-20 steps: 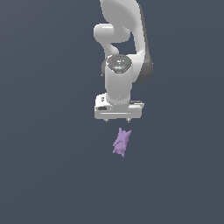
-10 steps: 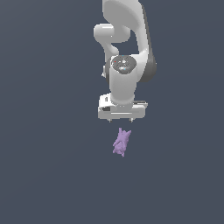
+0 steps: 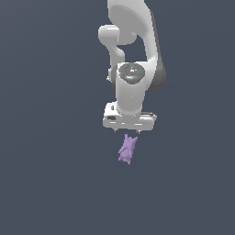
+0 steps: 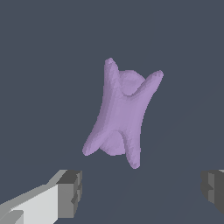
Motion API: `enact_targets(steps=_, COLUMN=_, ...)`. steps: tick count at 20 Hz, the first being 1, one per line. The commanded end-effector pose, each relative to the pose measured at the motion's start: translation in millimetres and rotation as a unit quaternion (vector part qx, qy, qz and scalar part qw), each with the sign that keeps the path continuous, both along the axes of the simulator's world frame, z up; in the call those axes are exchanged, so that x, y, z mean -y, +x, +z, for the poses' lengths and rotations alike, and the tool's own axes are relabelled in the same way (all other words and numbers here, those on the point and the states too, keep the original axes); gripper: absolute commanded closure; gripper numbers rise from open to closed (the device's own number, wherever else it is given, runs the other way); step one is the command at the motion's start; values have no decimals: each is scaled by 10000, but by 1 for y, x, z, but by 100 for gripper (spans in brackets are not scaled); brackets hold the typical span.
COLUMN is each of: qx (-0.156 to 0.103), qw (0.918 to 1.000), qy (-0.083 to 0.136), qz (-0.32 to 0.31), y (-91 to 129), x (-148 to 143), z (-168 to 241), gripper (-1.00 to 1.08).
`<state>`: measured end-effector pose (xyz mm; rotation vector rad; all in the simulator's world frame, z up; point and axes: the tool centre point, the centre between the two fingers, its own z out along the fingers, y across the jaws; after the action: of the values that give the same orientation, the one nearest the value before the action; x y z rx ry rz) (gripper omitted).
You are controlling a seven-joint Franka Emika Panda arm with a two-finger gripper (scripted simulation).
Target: Pick up the object and move it to a goal position.
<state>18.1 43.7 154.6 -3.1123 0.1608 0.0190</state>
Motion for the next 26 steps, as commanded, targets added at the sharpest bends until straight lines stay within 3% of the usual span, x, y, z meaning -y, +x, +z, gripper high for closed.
enact_targets(steps=1, qx=2, qw=9997, qy=-19, qz=-227, y=8, x=-1, z=-3, gripper=-92)
enact_targets(steps=13, qx=29, qw=9927, qy=-117, qz=-1202, y=40, x=-5, z=-15, gripper=-92)
enact_targets(steps=26, qx=35, qw=9909, qy=-133, qz=-1337, y=44, x=-6, z=-26, gripper=-92)
